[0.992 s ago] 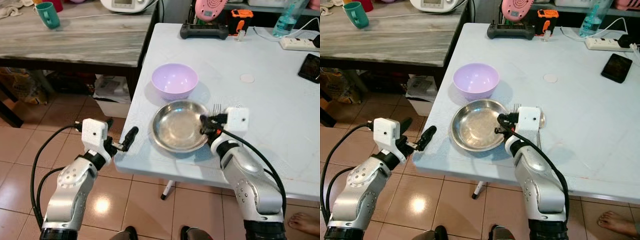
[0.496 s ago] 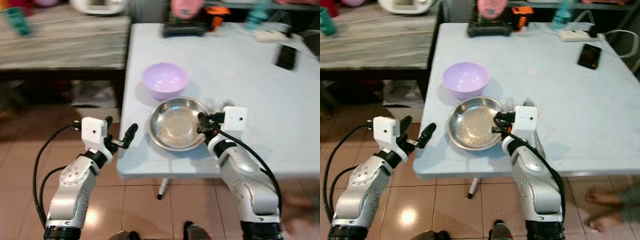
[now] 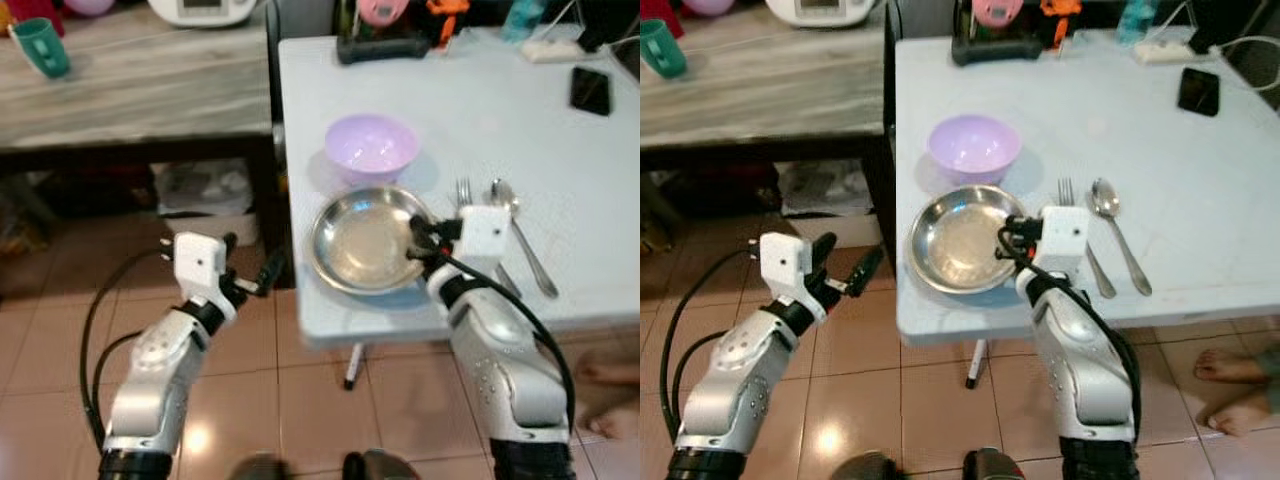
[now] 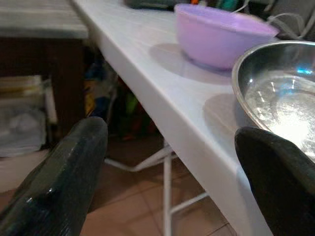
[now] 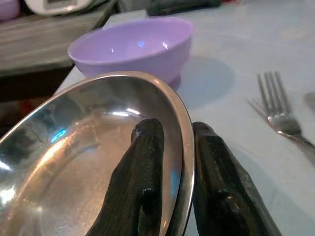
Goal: Setting the table
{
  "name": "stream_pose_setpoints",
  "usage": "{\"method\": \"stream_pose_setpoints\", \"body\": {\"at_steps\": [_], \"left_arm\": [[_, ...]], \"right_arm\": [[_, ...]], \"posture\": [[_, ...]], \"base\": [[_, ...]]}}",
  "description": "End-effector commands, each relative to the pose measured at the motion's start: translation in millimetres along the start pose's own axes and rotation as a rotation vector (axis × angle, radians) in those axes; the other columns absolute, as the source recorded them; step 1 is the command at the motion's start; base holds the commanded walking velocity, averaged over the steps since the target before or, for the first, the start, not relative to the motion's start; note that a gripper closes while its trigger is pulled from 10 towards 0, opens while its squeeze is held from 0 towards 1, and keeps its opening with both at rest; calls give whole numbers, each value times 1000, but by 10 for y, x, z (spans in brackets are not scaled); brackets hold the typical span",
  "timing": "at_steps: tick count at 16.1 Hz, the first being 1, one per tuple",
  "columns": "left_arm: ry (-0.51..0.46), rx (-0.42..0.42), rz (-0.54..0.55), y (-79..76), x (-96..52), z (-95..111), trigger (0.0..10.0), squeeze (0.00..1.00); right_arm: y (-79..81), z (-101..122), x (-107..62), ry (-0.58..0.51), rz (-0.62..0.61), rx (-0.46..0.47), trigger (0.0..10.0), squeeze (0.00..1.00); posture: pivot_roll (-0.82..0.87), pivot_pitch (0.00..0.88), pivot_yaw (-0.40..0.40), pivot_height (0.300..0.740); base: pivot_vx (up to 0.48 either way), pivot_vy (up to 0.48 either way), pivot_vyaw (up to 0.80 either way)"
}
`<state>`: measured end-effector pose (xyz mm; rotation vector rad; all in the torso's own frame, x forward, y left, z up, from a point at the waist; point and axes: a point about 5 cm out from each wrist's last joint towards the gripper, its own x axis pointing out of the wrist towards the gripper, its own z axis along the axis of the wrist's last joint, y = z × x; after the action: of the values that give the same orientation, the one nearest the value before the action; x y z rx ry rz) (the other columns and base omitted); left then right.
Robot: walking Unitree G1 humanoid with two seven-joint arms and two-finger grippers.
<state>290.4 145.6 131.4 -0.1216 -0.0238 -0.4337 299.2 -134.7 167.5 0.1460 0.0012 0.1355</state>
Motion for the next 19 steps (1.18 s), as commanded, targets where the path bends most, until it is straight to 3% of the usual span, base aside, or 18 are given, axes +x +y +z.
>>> {"method": "stream_pose_setpoints", "body": {"at_steps": [1,15,19], "left_arm": [[11,0,28,65,-40,-13,10000,0],[1,9,80,97,4,14,10000,0],[-27,1,108,125,-7,46,10000,0]], "right_arm": [[66,62,-4,-35,21,2,10000,0],[32,72,-3,-57,14,-14,10000,0],[29,73,-10,-62,7,-22,10000,0]], "posture": [[-193,167,14,740],[-187,160,17,740],[-188,160,17,740]], "base": [[0,442,0],[0,447,550],[0,72,450]]}}
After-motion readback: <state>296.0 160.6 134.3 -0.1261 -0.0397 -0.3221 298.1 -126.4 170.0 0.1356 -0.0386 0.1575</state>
